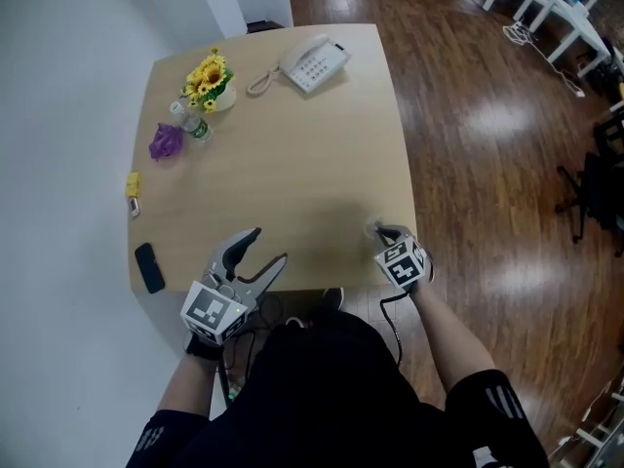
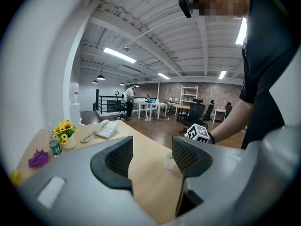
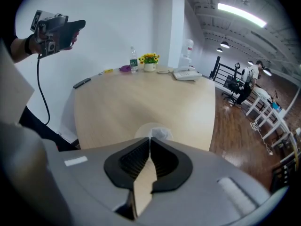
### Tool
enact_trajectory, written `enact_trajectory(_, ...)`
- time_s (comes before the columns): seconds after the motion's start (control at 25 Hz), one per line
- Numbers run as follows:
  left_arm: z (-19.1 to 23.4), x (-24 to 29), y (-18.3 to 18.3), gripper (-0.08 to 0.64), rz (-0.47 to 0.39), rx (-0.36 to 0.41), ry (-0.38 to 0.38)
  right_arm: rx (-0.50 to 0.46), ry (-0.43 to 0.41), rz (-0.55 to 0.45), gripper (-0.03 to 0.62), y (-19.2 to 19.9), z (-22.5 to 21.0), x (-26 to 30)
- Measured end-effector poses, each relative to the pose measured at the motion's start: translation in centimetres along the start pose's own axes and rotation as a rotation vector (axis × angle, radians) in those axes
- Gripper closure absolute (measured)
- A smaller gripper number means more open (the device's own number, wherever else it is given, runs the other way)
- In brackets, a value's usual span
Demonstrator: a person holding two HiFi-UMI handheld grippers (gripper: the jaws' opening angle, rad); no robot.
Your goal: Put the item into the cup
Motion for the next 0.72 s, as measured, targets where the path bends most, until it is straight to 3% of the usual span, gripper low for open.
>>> enact_trajectory(0.16, 0.2, 0.3, -0.2, 0.307, 0.0, 0.002, -0.005, -0.015, -0.016, 0.002, 0.569, -0.1, 0.0, 0.1)
enact_trajectory(0.36, 0.3, 0.6, -0.1, 0.307, -0.002, 0.003, -0.008, -0.033, -0.023, -0.055, 0.485, -0.7, 0.2, -0.8)
enact_trajectory(0.72, 0.1, 0.4, -0.5, 0.307, -0.013, 0.004, -0.002, -0.005, 0.024, -0.15, 0.479, -1.7, -1.1, -3.8)
Point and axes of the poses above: the fingertips, and each gripper's own axes: x forward along the fingers, z to its left, y out of its underside, the point moved 5 cm from there along -x, backward along the fingers, and after that the axes turned 11 degrees about -x, right-handed, at the moved point
